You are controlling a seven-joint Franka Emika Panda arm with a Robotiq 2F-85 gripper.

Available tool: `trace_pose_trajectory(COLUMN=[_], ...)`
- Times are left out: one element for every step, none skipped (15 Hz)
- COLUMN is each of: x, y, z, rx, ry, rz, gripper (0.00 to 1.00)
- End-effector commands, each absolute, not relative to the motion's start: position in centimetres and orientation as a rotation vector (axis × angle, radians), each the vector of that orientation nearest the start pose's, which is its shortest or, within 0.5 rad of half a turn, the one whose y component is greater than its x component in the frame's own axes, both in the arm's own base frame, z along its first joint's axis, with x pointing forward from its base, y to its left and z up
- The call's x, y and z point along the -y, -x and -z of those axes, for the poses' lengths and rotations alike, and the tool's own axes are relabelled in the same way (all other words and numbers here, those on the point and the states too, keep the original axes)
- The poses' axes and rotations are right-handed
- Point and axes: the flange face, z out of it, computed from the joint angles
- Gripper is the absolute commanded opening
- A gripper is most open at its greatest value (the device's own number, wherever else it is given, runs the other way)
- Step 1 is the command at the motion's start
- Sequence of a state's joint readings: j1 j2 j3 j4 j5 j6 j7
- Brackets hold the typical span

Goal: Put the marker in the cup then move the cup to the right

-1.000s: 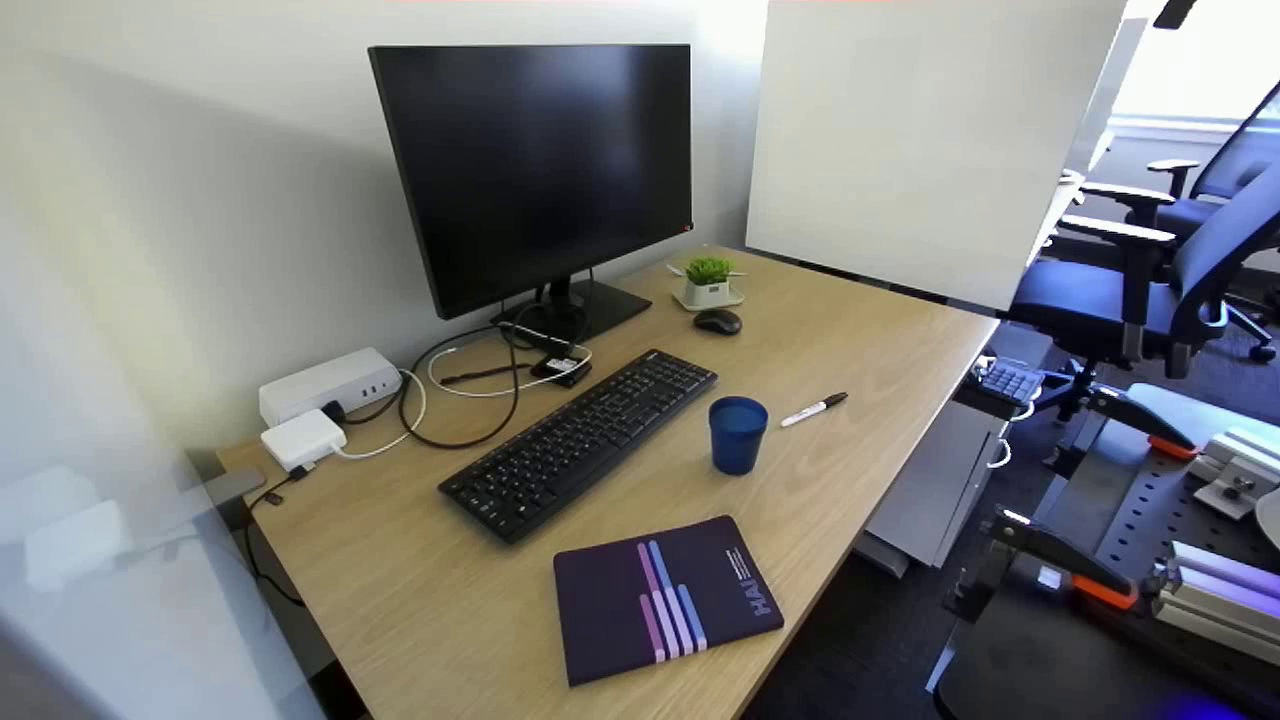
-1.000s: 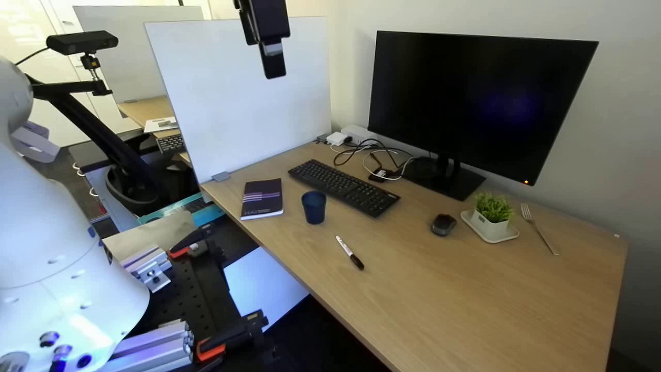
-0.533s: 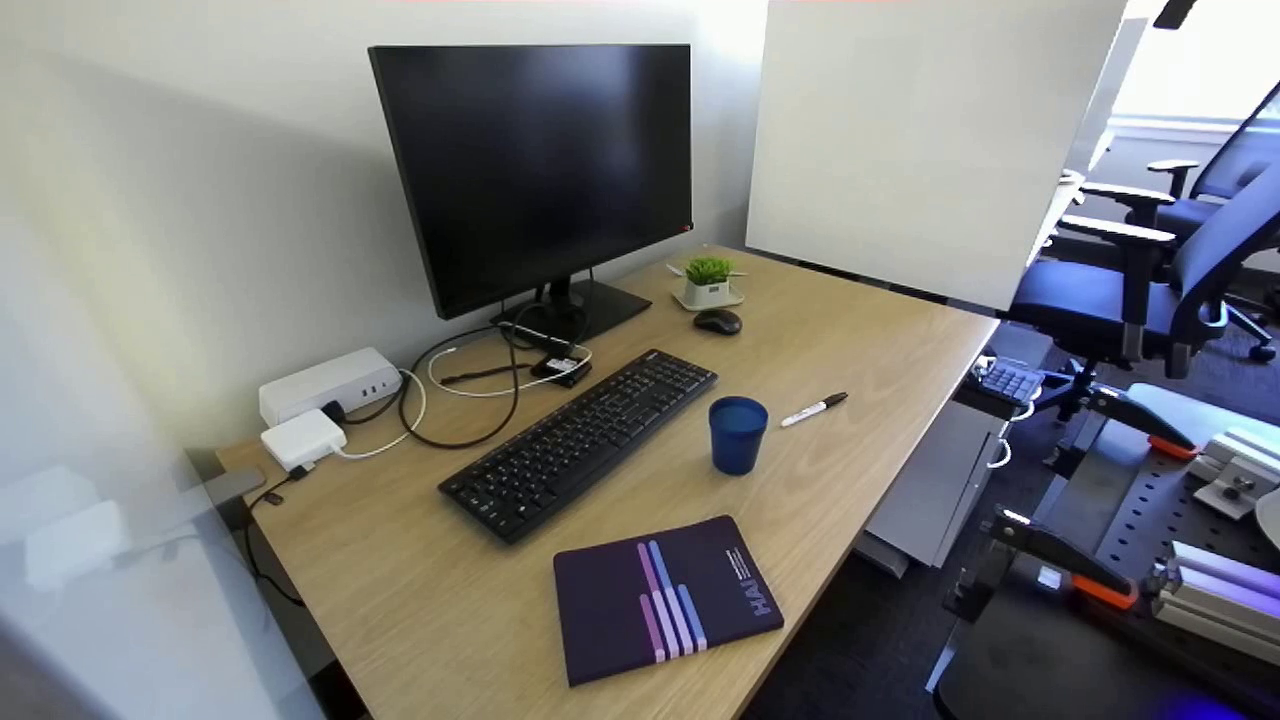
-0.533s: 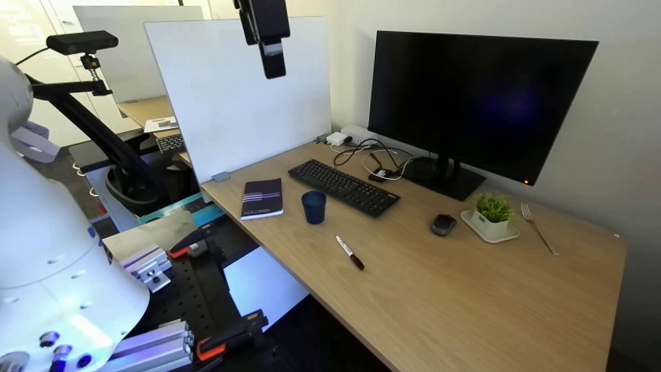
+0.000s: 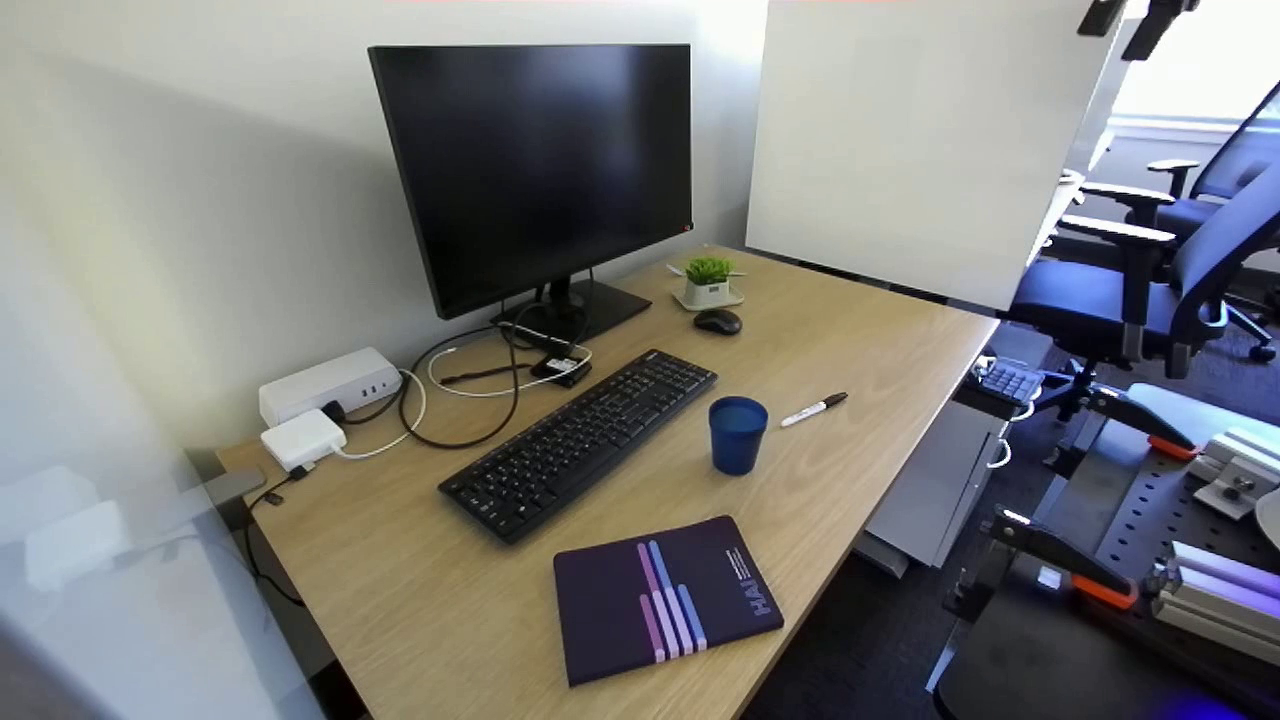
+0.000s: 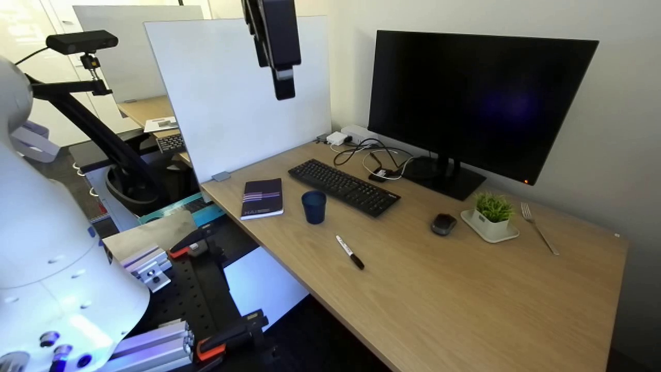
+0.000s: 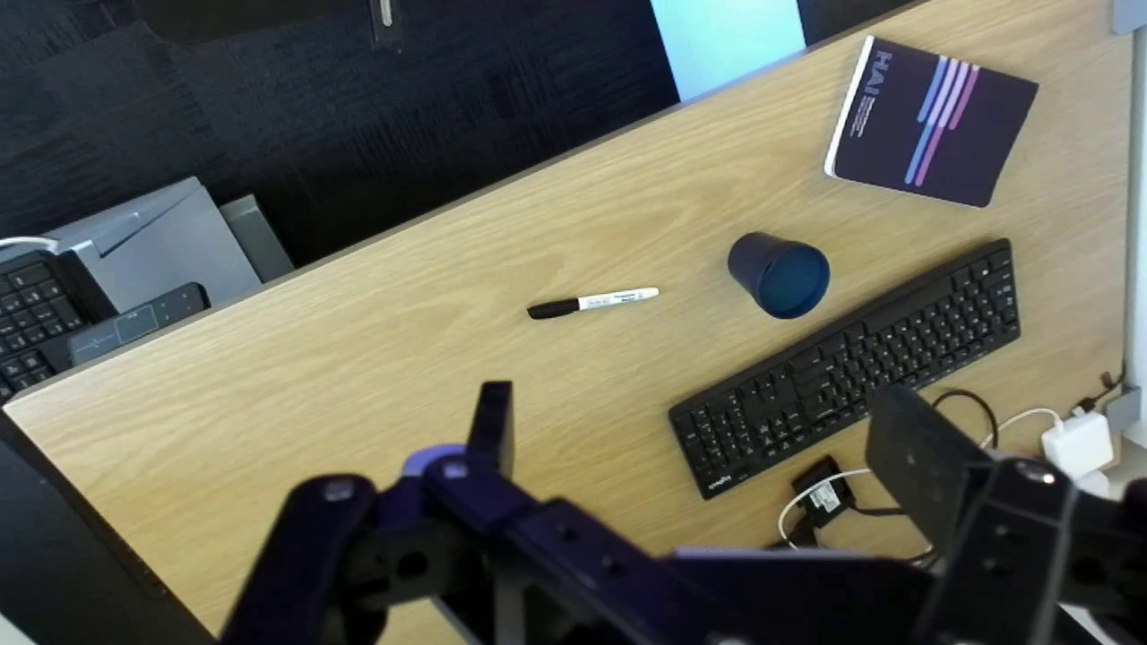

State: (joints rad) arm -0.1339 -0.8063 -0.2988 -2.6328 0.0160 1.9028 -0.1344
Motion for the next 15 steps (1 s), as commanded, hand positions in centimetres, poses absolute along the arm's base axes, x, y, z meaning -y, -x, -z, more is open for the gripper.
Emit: trace_pose_trajectory(x=[12.9,12.5,12.0,11.6,11.0,10.5,9.7,9.1,8.4,7.8,7.2,6.9,6.6,6.6,6.9], y=[-32.0,-32.7,-33.6,-34.4,-35.3,-36.1,-37.2,-38.2,-39.3,-40.5,-41.7,-42.7,-44.0,-45.0,-46.1], z=[-44.7,-43.3,-41.5,-40.0,-38.3,-36.9,-35.5,-34.3,-33.1,-32.0,-31.1,-30.2,-29.3,-28.3,-27.4], rx=[-0.387,-0.401,-0.418,-0.43,-0.446,-0.453,-0.461,-0.473,-0.492,-0.518,-0.545,-0.573,-0.617,-0.671,-0.746], ry=[2.944,2.956,2.962,2.973,2.982,2.988,2.997,3.01,3.019,3.037,3.046,3.051,3.053,3.05,3.04], rz=[0.072,0.039,-0.009,-0.045,-0.087,-0.12,-0.14,-0.15,-0.156,-0.154,-0.157,-0.158,-0.169,-0.177,-0.186], gripper=[1.0,1.0,1.0,1.0,1.0,1.0,1.0,1.0,1.0,1.0,1.0,1.0,1.0,1.0,1.0])
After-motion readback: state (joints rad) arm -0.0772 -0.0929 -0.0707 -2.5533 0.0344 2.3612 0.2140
